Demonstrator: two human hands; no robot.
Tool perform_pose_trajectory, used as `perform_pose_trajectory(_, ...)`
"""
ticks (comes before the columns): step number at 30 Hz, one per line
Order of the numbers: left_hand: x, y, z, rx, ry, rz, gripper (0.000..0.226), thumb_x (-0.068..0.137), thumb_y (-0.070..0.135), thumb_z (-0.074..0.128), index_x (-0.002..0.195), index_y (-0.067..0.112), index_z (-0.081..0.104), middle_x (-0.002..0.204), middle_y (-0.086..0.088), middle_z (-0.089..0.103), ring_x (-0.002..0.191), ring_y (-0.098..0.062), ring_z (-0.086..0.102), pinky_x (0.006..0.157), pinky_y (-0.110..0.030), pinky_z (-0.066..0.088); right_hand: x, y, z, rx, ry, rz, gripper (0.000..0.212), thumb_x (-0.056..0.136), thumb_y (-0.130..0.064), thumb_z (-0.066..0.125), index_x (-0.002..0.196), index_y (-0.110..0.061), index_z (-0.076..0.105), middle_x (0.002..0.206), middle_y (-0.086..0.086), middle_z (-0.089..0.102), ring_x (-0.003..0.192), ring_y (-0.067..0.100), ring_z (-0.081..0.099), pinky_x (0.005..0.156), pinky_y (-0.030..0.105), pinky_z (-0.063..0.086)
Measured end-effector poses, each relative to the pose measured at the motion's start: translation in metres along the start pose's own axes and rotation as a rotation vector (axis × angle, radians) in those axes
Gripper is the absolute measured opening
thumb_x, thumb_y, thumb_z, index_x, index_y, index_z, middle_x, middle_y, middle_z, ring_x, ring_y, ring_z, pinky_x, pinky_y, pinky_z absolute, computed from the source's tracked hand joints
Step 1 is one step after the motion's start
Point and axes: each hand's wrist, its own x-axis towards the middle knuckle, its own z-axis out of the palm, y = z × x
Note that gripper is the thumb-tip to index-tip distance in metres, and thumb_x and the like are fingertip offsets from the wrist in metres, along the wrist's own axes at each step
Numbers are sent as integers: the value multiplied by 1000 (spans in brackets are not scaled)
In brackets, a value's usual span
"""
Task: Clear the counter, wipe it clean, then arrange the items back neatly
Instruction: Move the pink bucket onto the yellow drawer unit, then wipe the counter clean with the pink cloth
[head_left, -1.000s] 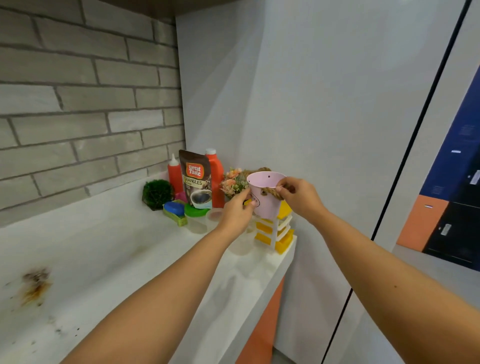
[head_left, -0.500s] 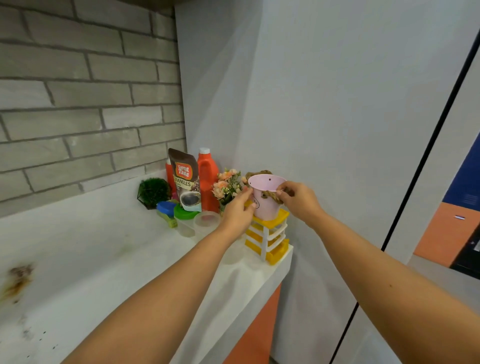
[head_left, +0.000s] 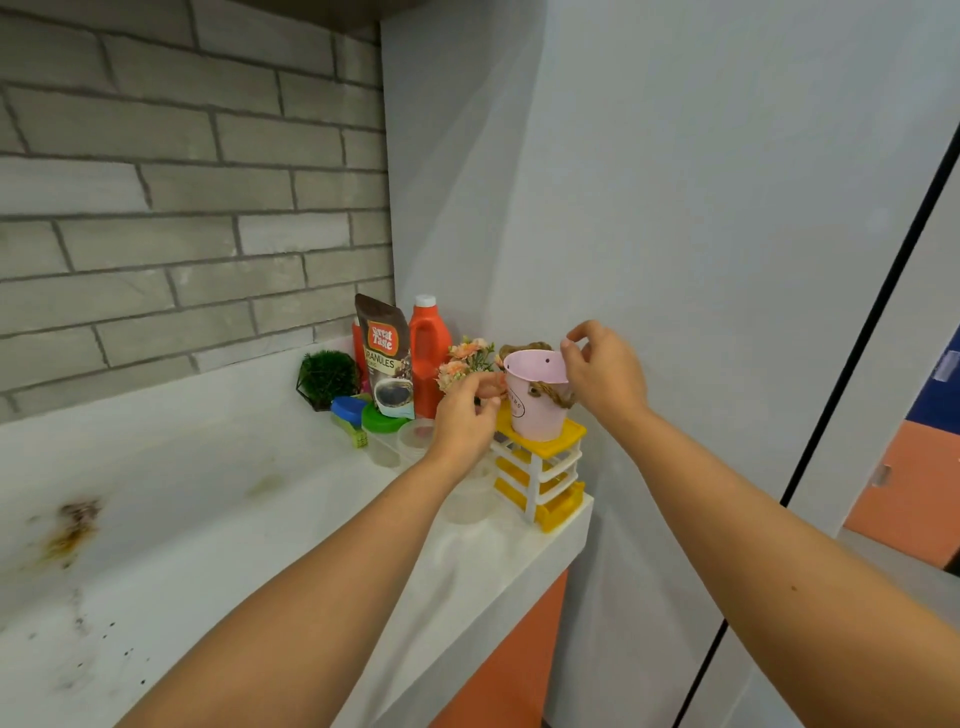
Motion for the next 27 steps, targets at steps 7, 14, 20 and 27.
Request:
perform_pose_trajectory(7, -26, -17, -50, 15, 120, -64, 26, 92, 9, 49, 117, 10, 58, 109, -2, 59, 97, -13, 55, 83, -23, 45, -26, -60, 31, 163, -93, -222, 17, 92, -23, 50, 101, -13, 61, 89, 2, 55, 82, 17, 51, 74, 34, 45)
perform_pose_trajectory(14, -70, -47, -136, 101, 276, -148, 24, 93, 10, 48, 114, 9, 59, 105, -5, 58, 85, -15, 53, 74, -16, 38, -77, -123, 81, 224, -387, -425, 24, 90, -21, 56, 112, -11, 60, 93, 4, 53, 85, 17, 52, 81, 34, 45)
perform_pose_trajectory(20, -137, -72, -227, 172, 350, -238, 24, 94, 14, 46, 116, 12, 58, 108, -2, 55, 83, -11, 52, 74, -18, 39, -146, -199, 119, 203, -624, -469, 35, 95, -30, 48, 125, -13, 53, 115, 11, 56, 102, 23, 55, 83, 30, 41)
perform_pose_trajectory(27, -249, -96, -365, 273, 517, -348, 23, 94, 13, 47, 114, 9, 59, 112, -7, 58, 84, -13, 53, 78, -21, 42, -265, -311, 159, 222, -830, -568, 39, 96, -37, 44, 128, -16, 52, 125, 11, 54, 112, 25, 53, 91, 31, 42)
